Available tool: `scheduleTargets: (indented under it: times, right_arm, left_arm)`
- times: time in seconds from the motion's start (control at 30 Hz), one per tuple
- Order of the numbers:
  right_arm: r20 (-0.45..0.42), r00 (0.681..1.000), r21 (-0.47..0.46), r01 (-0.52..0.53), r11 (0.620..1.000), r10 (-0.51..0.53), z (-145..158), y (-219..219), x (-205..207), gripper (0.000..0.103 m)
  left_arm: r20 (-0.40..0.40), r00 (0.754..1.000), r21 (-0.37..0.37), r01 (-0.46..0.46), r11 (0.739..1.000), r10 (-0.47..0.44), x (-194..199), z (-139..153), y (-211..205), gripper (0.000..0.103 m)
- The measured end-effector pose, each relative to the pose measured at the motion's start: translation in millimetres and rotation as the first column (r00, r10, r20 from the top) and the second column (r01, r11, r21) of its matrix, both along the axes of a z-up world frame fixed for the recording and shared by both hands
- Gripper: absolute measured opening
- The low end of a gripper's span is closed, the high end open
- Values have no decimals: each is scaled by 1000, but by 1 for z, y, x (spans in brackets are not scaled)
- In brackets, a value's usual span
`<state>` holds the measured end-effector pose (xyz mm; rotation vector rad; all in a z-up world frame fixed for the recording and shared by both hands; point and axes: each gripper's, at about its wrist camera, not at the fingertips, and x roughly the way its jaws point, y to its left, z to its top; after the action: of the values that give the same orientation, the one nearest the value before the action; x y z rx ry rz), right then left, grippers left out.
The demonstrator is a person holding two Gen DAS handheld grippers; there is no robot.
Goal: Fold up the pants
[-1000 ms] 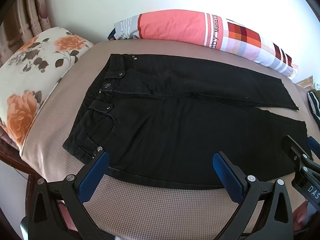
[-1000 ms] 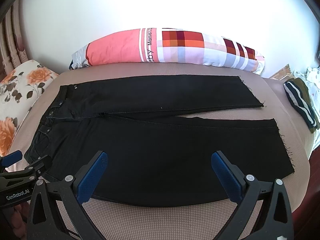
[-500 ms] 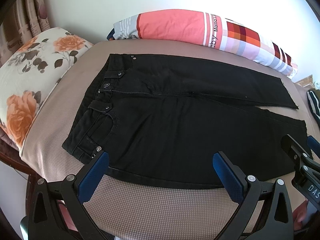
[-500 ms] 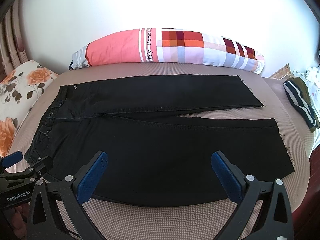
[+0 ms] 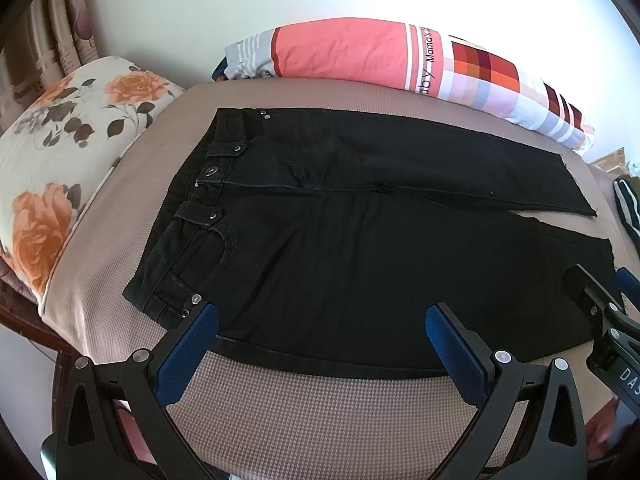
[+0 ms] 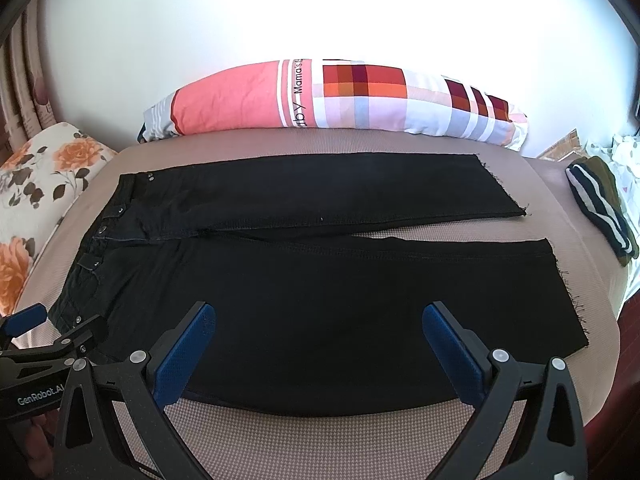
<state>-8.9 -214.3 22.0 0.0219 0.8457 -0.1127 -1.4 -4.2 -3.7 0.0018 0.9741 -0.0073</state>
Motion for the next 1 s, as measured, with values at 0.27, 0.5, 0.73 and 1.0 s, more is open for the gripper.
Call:
scheduleTargets:
  times: [0.27,0.5,0.73,1.0]
  right_arm:
    - [6,1000,5,0,1000,0,3,-1,3,103]
    - [19,1000,19,-12,1000,12,5,-2,9,103]
    - [14,1000,17,-9,1000,8,4,-8,21,103]
    - [-1,1000,48,-5,999,5,2,-27,46,103]
  left_arm:
    - [0,1000,-12,2,1000,-1,1,0,0,103]
    - [-32,999,40,14,999,-13,14,3,2,103]
    - [24,999,-39,49,998,-48,41,8,14,103]
    - [11,999,-115,44,992,-43,110,10,64,83]
